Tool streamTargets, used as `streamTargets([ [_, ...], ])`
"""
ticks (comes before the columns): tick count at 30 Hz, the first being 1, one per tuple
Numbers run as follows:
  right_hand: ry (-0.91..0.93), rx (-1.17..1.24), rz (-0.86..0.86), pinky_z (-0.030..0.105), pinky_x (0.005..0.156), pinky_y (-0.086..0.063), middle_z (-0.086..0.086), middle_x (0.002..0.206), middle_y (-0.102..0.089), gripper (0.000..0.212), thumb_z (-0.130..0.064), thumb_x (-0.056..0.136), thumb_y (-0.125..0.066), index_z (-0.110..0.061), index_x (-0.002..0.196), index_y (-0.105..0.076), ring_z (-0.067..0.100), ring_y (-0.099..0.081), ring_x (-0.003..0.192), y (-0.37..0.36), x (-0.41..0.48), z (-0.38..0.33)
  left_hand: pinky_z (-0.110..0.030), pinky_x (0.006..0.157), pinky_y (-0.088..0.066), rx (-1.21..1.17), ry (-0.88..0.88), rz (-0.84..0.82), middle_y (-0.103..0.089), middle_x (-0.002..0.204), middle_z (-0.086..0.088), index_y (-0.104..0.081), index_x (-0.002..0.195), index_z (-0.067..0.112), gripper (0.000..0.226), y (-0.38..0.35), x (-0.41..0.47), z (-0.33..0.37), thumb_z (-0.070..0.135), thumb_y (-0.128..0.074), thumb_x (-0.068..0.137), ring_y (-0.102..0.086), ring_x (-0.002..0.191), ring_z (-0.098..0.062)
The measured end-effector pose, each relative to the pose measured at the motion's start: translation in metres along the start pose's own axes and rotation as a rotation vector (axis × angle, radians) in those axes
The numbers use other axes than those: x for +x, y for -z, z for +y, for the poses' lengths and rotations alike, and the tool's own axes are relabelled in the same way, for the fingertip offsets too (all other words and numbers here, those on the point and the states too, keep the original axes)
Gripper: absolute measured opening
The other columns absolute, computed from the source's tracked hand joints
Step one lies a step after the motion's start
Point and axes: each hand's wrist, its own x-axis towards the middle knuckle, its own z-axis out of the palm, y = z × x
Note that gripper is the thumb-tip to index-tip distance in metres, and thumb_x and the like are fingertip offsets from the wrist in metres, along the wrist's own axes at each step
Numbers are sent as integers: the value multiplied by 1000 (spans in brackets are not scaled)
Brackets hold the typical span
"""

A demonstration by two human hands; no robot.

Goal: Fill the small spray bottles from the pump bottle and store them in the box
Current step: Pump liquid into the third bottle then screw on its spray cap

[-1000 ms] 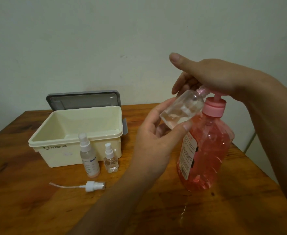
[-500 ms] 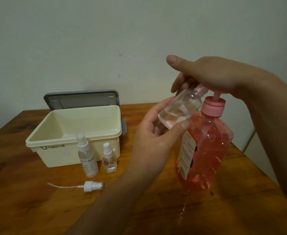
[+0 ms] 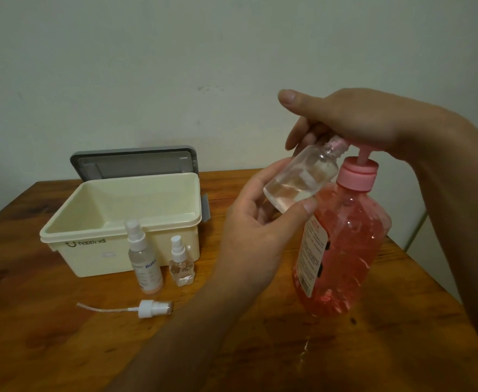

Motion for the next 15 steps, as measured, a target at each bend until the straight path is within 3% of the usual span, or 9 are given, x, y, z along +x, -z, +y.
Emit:
streamTargets([
  [4,-4,-21,0,27,62,-44,-7,91,-74,71,-77,86,-30,-24,88,-77,16,-70,85,-1,1,-2,-15,76,-53,7,-18,6,-71,105,17,-58,117,33,48,1,1,0,1,-68,83,-65,102,-1],
  [10,4,-33,8,33,81,-48,-7,91,-74,72,-79,85,-30,-25,84,-78,17,-69,89,-7,1,5,-16,76,-54,-12,-13,14,-71,108,9,-58,119,29,48,-1,-1,-4,-1,-67,83,-66,103,-6],
  [15,-5,-30,31,28,64,-44,-8,89,-73,71,-78,86,-30,-25,86,-77,17,-69,87,0,0,-2,-14,74,-53,-13,-16,1,-72,101,20,-58,116,33,47,-1,-1,0,1,-68,83,-66,100,0],
])
